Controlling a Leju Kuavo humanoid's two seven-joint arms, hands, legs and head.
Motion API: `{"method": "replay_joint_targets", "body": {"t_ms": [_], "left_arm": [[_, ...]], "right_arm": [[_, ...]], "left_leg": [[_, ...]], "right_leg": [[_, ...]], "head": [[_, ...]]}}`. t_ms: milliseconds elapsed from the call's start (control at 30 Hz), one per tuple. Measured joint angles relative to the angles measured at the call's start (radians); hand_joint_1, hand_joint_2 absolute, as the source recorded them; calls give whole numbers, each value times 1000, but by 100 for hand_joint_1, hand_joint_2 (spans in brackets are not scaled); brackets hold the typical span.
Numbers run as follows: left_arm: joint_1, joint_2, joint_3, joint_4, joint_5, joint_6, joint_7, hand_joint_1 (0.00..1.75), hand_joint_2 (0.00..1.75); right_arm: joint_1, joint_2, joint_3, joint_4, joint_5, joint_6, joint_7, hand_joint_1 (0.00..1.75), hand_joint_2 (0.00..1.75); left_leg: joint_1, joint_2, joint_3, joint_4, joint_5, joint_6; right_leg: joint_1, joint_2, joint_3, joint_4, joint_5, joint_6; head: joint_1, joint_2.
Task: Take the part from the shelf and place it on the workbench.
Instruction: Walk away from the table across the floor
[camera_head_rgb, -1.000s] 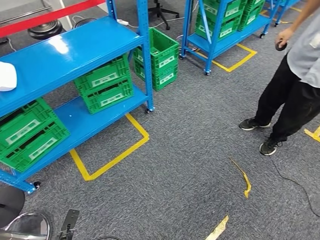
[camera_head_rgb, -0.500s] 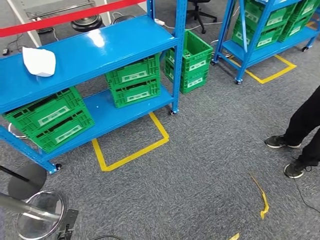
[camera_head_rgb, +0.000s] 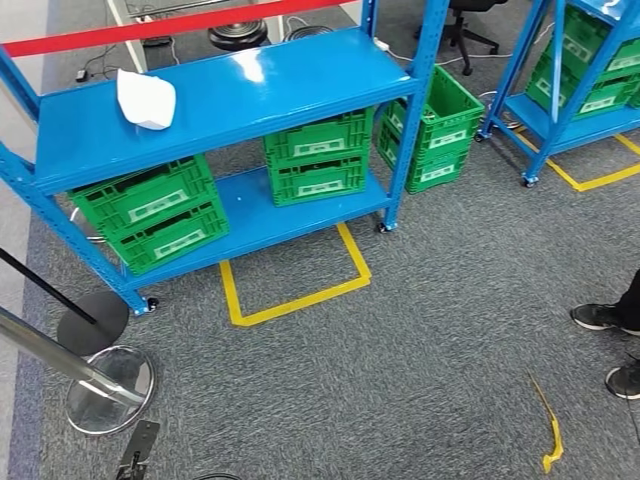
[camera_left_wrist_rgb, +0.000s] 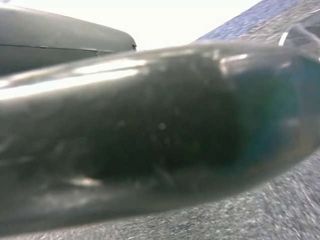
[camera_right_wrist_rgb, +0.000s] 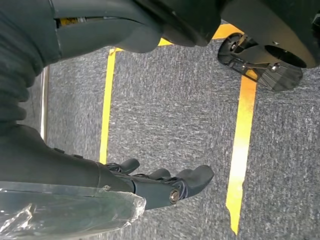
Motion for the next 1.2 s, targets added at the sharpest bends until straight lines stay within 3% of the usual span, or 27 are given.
{"method": "replay_joint_targets", "body": {"t_ms": [33,100,167,200,233,267,300,333,400,433,567,633,700,733,767,800,867,900,967,1033,1100,1200], "left_arm": [[3,0,0,0,-1,-1,0,0,0],[4,0,0,0,-2,-3,0,0,0],[2,1,0,0,-5,-8,0,0,0],[1,1,0,0,-7,-11,0,0,0],[2,2,0,0,-9,-15,0,0,0],[4,2,0,0,-10,-19,-1,0,0],[5,1,0,0,-11,-24,-2,0,0],[5,1,0,0,-12,-28,-3,0,0],[5,4,0,0,-14,-35,-5,0,0],[5,5,0,0,-15,-37,-6,0,0],[8,6,-1,0,-20,-44,-8,0,0],[7,5,-2,0,-20,-46,-9,0,0],[6,6,-2,0,-20,-47,-9,0,0],[7,6,-2,0,-20,-48,-9,0,0],[8,6,-2,0,-21,-49,-9,0,0],[9,6,-2,0,-21,-49,-9,0,0],[10,7,-3,0,-22,-50,-10,0,0],[9,7,-3,0,-22,-50,-11,0,0],[7,8,-3,0,-23,-50,-13,0,0],[8,8,-4,0,-23,-50,-14,0,0],[11,8,-4,0,-24,-50,-15,0,0],[10,9,-4,0,-25,-51,-17,0,0]], "right_arm": [[-1,0,0,0,0,0,0,0,175],[-2,-1,0,-1,0,2,0,0,175],[-1,-1,0,-1,0,4,0,0,87],[0,-1,0,-1,0,5,1,0,44],[1,-1,0,-1,0,7,2,0,0],[2,-2,0,-1,0,8,4,0,0],[3,-3,0,-1,0,10,5,0,0],[2,-3,0,-1,0,13,5,0,0],[0,-3,1,-1,0,18,5,0,0],[-2,-2,1,-1,0,21,5,0,0],[0,-2,1,-1,0,25,6,0,0],[1,-2,1,-1,0,26,6,0,0],[2,-2,1,-1,0,27,6,0,0],[3,-2,1,-1,0,28,6,0,0],[3,-2,1,-1,0,30,6,0,0],[3,-2,1,-1,0,32,6,0,0],[1,-2,1,-1,0,37,6,0,0],[1,-2,1,-1,0,39,6,0,0],[0,-2,1,-1,0,40,5,0,0],[1,-2,1,-1,0,40,5,0,0],[0,-2,1,-1,0,40,5,0,0],[-3,-2,4,-1,0,41,4,0,0]], "left_leg": [[3,-9,1,-3,2,6],[11,-25,5,-9,7,17],[13,-40,5,-9,8,23],[13,-48,5,-9,8,24],[14,-55,6,-8,8,24],[15,-62,7,-8,7,24],[17,-67,9,-7,6,22],[19,-72,11,-5,4,18],[18,-78,9,3,-2,6],[16,-80,7,6,-3,0],[18,-75,-5,24,-14,-18],[18,-64,-45,108,-63,-27],[19,-59,-115,249,-123,-31],[19,-59,-141,300,-136,-31],[19,-59,-150,314,-128,-30],[19,-59,-138,284,-99,-27],[16,-55,-74,150,-24,-17],[14,-51,-42,82,-4,-11],[9,-45,-12,14,0,-2],[11,-47,-5,1,-6,6],[15,-50,9,-4,-8,17],[17,-52,24,-5,-17,27]], "right_leg": [[-1,9,-1,4,-5,6],[-3,53,-25,62,-44,17],[-5,92,-85,193,-106,23],[-6,98,-115,253,-125,25],[-6,100,-133,283,-126,26],[-7,100,-134,274,-108,27],[-8,100,-115,227,-74,28],[-11,102,-85,157,-36,30],[-16,115,-30,40,5,29],[-17,121,-18,14,9,25],[-16,120,-17,12,8,-6],[-17,115,-17,10,7,-18],[-16,110,-16,10,5,-23],[-16,107,-15,10,3,-24],[-16,106,-13,10,1,-25],[-15,105,-9,10,-1,-24],[-15,104,0,10,-8,-19],[-14,105,3,11,-12,-14],[-11,103,7,8,-15,-2],[-11,100,13,5,-14,11],[-10,100,1,36,-32,21],[-11,101,-98,210,-101,28]], "head": [[1,0],[6,0],[11,0],[12,0],[12,0],[12,0],[12,0],[12,0],[15,0],[15,0],[11,0],[7,0],[6,0],[6,0],[6,0],[6,0],[6,0],[6,0],[7,0],[7,0],[11,0],[20,0]]}}
